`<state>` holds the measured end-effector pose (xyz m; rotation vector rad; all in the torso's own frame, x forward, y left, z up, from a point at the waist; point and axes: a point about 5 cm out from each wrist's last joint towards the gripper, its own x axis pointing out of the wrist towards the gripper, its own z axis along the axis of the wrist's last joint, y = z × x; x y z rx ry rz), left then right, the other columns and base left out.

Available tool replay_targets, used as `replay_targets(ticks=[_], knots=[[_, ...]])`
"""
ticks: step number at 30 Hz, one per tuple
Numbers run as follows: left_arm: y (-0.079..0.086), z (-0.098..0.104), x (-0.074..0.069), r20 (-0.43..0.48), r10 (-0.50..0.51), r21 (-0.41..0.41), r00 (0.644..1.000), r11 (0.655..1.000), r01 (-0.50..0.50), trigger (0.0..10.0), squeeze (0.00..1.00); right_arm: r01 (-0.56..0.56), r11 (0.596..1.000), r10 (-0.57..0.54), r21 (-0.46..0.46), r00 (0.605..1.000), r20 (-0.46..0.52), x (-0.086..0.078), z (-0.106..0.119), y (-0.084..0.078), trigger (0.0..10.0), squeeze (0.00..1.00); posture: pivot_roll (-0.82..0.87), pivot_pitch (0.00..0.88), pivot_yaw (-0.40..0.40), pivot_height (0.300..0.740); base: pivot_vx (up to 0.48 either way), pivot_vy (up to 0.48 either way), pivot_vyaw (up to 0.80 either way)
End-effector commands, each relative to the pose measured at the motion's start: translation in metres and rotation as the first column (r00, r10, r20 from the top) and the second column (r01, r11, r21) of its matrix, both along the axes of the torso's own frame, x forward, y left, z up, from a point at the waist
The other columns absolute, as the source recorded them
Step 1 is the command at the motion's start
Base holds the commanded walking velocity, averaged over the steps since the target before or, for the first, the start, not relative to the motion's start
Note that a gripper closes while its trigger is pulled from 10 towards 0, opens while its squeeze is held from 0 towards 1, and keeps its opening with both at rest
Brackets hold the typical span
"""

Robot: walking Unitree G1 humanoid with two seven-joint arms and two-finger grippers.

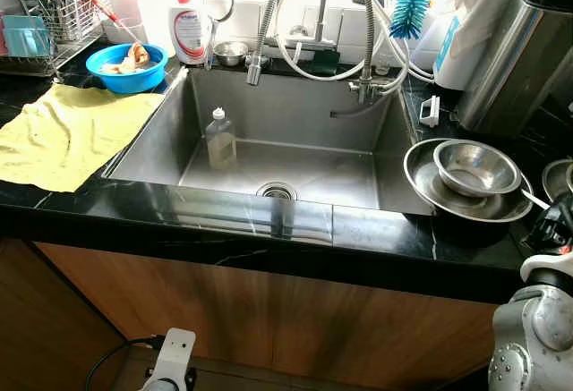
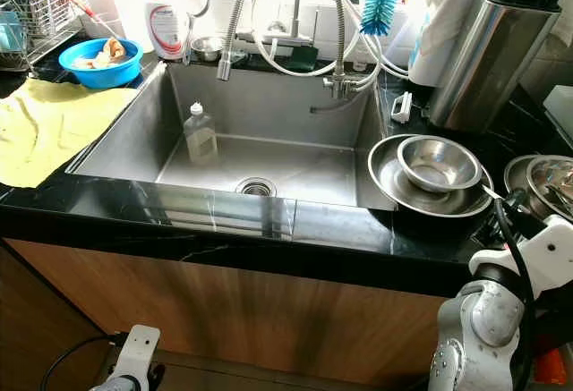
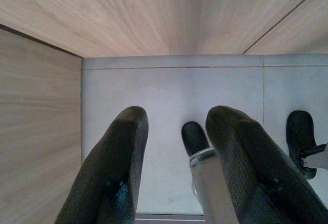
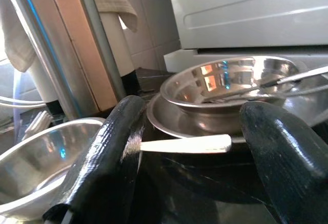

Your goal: Kitchen organization

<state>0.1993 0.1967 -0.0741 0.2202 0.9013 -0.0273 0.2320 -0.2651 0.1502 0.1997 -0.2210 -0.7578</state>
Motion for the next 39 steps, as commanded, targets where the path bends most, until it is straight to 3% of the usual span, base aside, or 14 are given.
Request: replay_targets(ticks=[1,10,19,35,39], knots=[[0.001,-0.001,-0.003,-0.015,-0.009,0.017,1.000,1.000,0.010,10.0,0.00,0.022,0.999,-0.022,0.031,1.000,0.000,-0.001,-0.003,-0.003,10.0,0.00,-0.14,0.000,-0.050,0.740,0.000,0.000,0.00],[0.001,-0.002,-0.003,-0.017,-0.011,0.017,1.000,1.000,0.012,10.0,0.00,0.034,0.998,-0.034,0.052,0.999,0.006,-0.002,-0.004,-0.006,10.0,0.00,-0.14,0.000,-0.050,0.740,0.000,0.000,0.00],[0.001,-0.002,-0.003,-0.019,-0.018,0.018,1.000,1.000,0.019,10.0,0.00,0.011,0.989,-0.011,0.145,1.000,0.001,0.003,-0.013,-0.006,10.0,0.00,-0.13,0.000,-0.050,0.740,0.000,0.000,0.00],[0.002,-0.002,-0.004,-0.023,-0.025,0.022,0.999,0.999,0.026,10.0,0.00,0.000,0.987,-0.001,0.161,1.000,0.010,0.007,-0.014,-0.007,10.0,0.00,-0.13,0.000,-0.047,0.740,0.000,0.000,0.00],[0.002,-0.002,-0.004,-0.024,-0.026,0.023,0.999,0.999,0.026,10.0,0.00,-0.006,0.990,0.003,0.139,1.000,0.023,0.011,-0.009,-0.014,10.0,0.00,-0.13,0.000,-0.046,0.740,0.000,0.000,0.00]])
